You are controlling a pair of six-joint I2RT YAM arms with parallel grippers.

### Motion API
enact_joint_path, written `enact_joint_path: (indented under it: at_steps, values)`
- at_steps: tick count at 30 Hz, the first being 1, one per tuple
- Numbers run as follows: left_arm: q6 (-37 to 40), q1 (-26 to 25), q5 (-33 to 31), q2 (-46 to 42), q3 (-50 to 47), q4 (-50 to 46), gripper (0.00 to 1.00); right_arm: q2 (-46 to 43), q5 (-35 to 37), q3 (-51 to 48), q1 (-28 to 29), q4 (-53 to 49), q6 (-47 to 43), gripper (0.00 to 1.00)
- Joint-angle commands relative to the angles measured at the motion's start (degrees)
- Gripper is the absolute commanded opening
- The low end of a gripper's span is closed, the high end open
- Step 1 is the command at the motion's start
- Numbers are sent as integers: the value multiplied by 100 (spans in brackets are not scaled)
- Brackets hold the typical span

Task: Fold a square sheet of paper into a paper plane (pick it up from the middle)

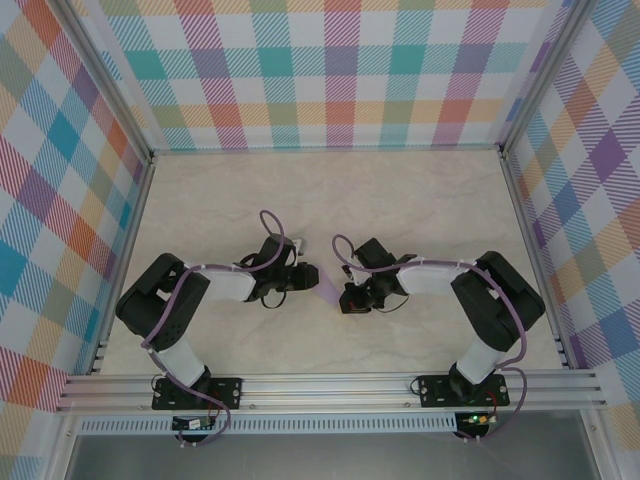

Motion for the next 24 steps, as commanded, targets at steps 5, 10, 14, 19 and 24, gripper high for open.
enact_joint_path:
  at_steps: [5, 10, 14, 19, 24]
  values:
    - [28, 301, -267, 189, -542, 260, 23, -161, 159, -714, -162, -362, -32, 0]
    - [-79, 352, -204, 379, -543, 342, 20, -113, 61, -867, -169, -179, 47, 0]
    - [-76, 361, 7, 217, -249, 141, 21, -139, 59, -784, -173, -154, 95, 0]
    - [-351, 340, 409, -410, 170, -113, 29, -102, 105, -666, -178, -203, 160, 0]
    - [-854, -48, 620, -607, -129, 306, 30, -28, 128, -621, -173, -103, 267, 0]
